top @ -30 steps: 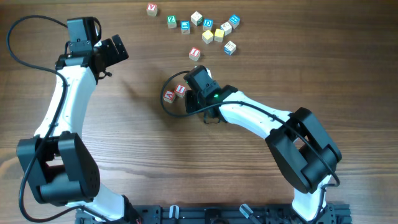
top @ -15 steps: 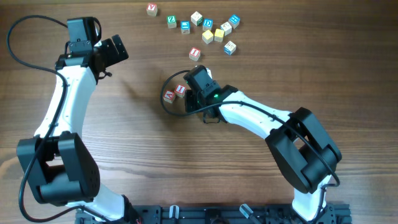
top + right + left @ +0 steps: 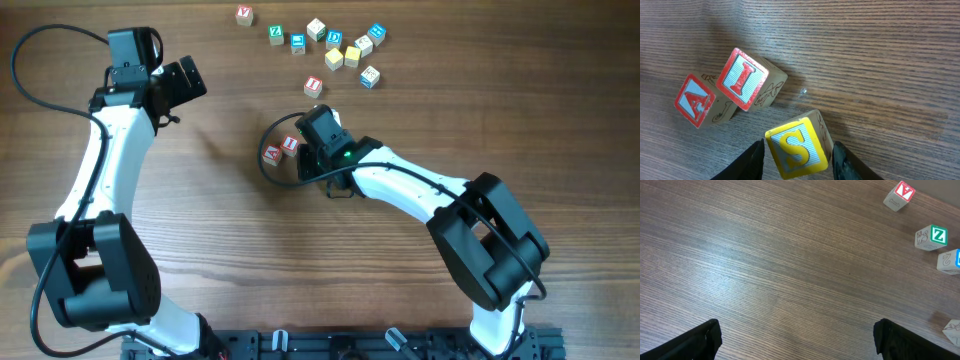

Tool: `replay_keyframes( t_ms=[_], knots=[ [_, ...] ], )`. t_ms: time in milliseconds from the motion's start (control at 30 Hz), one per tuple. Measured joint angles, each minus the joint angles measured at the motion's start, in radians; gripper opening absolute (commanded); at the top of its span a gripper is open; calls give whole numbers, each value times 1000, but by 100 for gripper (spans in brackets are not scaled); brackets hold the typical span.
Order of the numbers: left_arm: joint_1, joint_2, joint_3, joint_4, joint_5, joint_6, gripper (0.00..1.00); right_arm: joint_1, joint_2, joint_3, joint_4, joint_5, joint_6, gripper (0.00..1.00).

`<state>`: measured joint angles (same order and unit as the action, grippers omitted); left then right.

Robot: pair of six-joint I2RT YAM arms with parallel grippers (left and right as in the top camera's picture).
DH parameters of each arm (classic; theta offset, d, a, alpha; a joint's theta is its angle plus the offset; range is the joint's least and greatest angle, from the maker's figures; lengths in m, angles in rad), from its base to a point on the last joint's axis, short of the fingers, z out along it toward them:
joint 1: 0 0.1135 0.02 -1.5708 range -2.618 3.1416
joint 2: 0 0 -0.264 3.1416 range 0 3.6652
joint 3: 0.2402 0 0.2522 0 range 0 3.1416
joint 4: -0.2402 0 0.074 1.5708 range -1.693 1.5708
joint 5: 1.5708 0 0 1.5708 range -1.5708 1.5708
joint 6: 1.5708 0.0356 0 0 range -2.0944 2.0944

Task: Form a circle

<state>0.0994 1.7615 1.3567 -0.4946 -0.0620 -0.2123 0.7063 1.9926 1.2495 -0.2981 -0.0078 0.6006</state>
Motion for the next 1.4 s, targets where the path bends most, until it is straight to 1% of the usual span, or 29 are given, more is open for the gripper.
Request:
replay_keyframes(
  t_ms=[400,467,667,967,1100,1200,1400],
  knots=[
    [0,0,0,0,0,0,100,0,0,0,1,0,0,44],
    [0,0,0,0,0,0,100,0,0,0,1,0,0,40],
    [0,0,0,0,0,0,100,0,0,0,1,0,3,42],
    [0,0,0,0,0,0,100,0,0,0,3,0,3,41],
    [0,0,0,0,0,0,100,0,0,0,11,0,3,42],
    [0,0,0,0,0,0,100,0,0,0,13,0,3,37],
    [0,0,0,0,0,0,100,0,0,0,12,1,3,35]
  ],
)
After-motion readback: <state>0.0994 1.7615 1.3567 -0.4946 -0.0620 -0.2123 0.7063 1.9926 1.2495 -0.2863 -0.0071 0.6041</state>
